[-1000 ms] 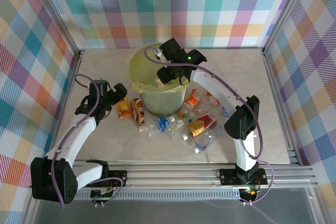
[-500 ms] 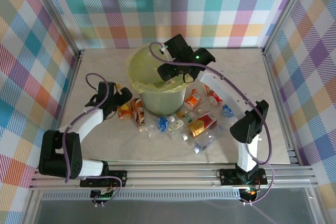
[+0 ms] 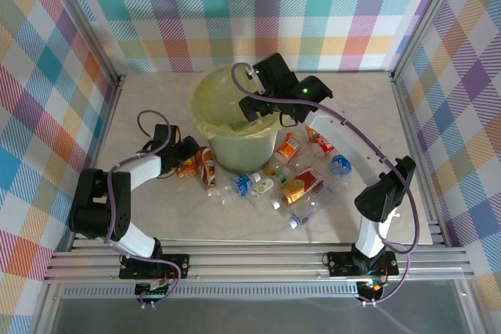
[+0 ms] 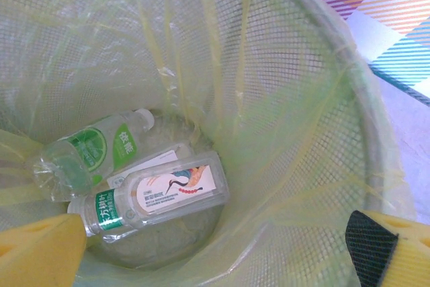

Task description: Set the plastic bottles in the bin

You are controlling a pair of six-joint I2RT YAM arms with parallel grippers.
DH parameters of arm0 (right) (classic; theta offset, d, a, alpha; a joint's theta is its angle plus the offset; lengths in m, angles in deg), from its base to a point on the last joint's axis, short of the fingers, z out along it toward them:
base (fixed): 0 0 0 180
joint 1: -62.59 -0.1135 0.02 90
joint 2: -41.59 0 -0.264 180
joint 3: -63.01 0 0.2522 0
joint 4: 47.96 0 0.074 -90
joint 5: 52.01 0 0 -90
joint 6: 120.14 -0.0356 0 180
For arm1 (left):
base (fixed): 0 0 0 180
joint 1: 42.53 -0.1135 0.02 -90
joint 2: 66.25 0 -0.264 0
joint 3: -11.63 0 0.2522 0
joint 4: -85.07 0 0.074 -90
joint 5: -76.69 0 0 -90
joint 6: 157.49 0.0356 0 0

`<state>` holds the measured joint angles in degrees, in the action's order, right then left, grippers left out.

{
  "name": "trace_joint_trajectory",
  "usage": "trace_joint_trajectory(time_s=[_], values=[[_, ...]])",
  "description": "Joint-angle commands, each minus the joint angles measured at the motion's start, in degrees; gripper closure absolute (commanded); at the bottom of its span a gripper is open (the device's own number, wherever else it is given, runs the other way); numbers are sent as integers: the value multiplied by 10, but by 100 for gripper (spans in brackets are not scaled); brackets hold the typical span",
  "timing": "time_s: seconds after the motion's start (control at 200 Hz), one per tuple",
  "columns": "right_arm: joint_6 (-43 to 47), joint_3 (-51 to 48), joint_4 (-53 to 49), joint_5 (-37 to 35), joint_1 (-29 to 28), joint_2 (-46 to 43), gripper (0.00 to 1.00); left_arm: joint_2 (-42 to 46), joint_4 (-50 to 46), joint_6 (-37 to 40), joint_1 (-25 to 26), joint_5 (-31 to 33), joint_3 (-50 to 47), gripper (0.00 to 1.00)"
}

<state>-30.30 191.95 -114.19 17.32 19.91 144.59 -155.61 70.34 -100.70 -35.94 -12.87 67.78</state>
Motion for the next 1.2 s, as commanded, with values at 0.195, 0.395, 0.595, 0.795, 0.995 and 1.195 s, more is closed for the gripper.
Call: trace_joint_trajectory(time_s=[0.195,0.395,0.595,0.795,0.995,1.195], values=[[-19,-39,43,-30,1,-57,0,-20,13,-4,-4,3,9,31],[-19,-54,56,-45,0,-69,0,20,-14,8,-4,27,20,41],[-22,-81,80,-60,1,-96,0,109,-75,36,-4,59,51,54],[-26,-113,97,-81,1,-124,0,204,-144,73,-4,96,107,58],[-32,-129,107,-94,1,-143,0,259,-175,96,-4,59,183,61],[-37,-147,115,-103,3,-160,0,268,-156,95,15,-13,263,61]])
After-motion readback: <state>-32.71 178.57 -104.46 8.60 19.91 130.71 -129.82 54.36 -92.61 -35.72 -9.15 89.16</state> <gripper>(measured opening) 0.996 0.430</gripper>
